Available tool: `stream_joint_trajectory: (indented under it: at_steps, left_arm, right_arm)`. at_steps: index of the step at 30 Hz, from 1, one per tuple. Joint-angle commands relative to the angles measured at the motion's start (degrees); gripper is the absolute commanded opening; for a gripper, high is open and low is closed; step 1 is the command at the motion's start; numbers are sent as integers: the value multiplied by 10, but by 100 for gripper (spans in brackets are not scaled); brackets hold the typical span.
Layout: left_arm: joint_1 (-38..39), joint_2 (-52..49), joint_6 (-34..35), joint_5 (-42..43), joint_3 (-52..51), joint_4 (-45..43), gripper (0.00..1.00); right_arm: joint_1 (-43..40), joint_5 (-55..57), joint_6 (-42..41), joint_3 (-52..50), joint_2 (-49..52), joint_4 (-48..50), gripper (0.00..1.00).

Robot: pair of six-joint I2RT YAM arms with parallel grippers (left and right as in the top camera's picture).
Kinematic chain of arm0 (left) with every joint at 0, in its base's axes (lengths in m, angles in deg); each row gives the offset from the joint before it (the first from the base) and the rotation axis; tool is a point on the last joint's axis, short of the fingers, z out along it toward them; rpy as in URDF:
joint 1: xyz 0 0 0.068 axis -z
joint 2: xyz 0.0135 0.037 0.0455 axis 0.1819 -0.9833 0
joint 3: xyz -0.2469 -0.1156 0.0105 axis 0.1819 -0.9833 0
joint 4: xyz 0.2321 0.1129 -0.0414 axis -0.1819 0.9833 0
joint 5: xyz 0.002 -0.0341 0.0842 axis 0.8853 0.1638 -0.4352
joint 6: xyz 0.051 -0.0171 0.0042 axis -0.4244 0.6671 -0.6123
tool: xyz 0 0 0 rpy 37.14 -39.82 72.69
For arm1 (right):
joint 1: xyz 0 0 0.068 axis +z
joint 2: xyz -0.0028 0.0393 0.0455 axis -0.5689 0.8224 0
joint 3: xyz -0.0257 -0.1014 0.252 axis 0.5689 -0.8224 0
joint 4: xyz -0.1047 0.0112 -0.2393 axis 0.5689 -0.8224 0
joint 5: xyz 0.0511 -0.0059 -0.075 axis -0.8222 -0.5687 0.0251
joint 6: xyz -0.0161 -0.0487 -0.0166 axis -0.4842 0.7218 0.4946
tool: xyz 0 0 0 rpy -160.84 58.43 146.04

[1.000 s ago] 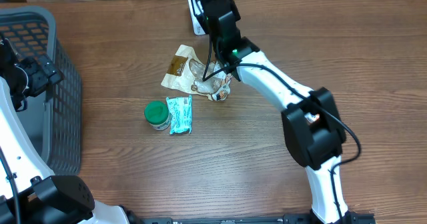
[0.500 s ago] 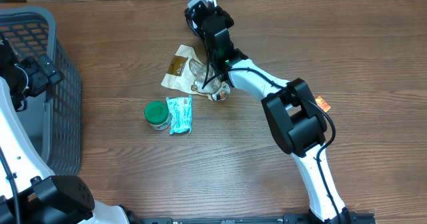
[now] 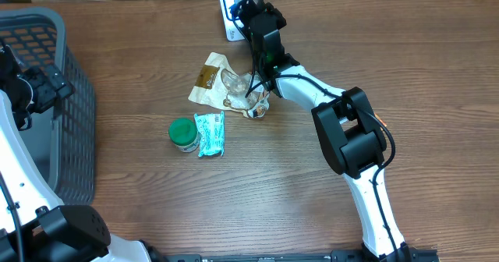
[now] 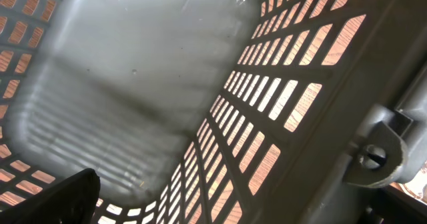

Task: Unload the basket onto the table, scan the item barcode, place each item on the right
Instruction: 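Lift the teal tissue pack and hold it before the white scanner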

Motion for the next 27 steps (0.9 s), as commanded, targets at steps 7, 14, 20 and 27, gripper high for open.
stream_joint_trajectory:
  at_steps: [7,14,20,27]
  left_arm:
    - [-3,-6,-8,-6,-2,0,100]
    - [-3,-6,-8,-6,-2,0,100]
    - [-3,-6,-8,-6,-2,0,100]
    - [-3,-6,-8,-6,-2,0,100]
  right_arm:
    - [51,83,-35,9,-39,13,4]
    - [110,158,-192,9,-144,-163,4]
    - [128,-43,-403,9,-267,-448,4]
    - [85,-327,-524,9,-395,-715,4]
